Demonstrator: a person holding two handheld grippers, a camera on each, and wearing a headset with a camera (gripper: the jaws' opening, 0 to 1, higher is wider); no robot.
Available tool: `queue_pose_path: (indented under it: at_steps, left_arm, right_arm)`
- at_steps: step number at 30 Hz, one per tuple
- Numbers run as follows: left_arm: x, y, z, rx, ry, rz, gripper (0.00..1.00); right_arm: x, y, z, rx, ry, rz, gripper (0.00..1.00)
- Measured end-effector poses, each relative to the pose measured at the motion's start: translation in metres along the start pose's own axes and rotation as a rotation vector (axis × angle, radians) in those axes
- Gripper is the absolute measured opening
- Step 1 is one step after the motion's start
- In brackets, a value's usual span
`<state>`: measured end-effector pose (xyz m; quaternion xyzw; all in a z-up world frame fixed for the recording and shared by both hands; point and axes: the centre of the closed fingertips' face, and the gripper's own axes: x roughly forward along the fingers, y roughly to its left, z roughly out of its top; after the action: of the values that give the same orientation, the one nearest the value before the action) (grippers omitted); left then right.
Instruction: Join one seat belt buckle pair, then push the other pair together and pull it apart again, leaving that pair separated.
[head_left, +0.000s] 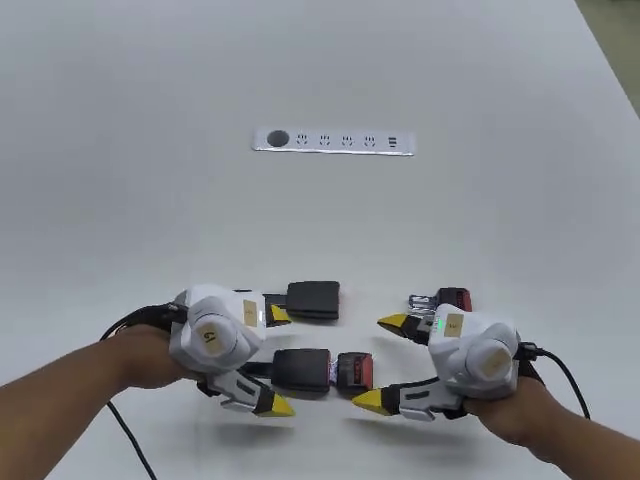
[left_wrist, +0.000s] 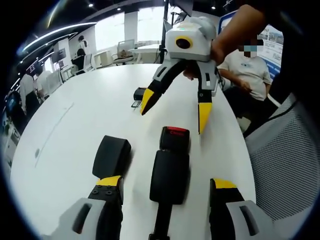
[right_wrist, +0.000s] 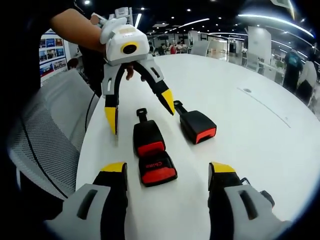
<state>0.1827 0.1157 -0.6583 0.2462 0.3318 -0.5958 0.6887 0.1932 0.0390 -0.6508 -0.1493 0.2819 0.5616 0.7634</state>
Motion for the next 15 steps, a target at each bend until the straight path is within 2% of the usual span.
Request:
queue_pose_path:
  at_steps: [3,5,14,15]
  left_arm:
    - [-0.004,0.006,0.005,0.003,-0.008,0.01,0.73]
    - [-0.006,0.011,0.008,0.003,-0.013,0.02,0.73]
    - [-0.014,0.037,0.016,0.011,-0.019,0.055,0.73]
    - [-0.015,0.041,0.017,0.017,-0.018,0.059,0.72]
  right_arm:
    - [-0.008,-0.008,0.004,-0.003,-0.004,-0.021,0.64]
    - [-0.013,-0.017,0.0,-0.008,0.01,-0.041,0.63]
    - [-0.04,-0.052,-0.007,0.004,0.011,-0.084,0.66]
    - [-0.043,-0.06,-0.012,0.001,0.022,-0.084,0.67]
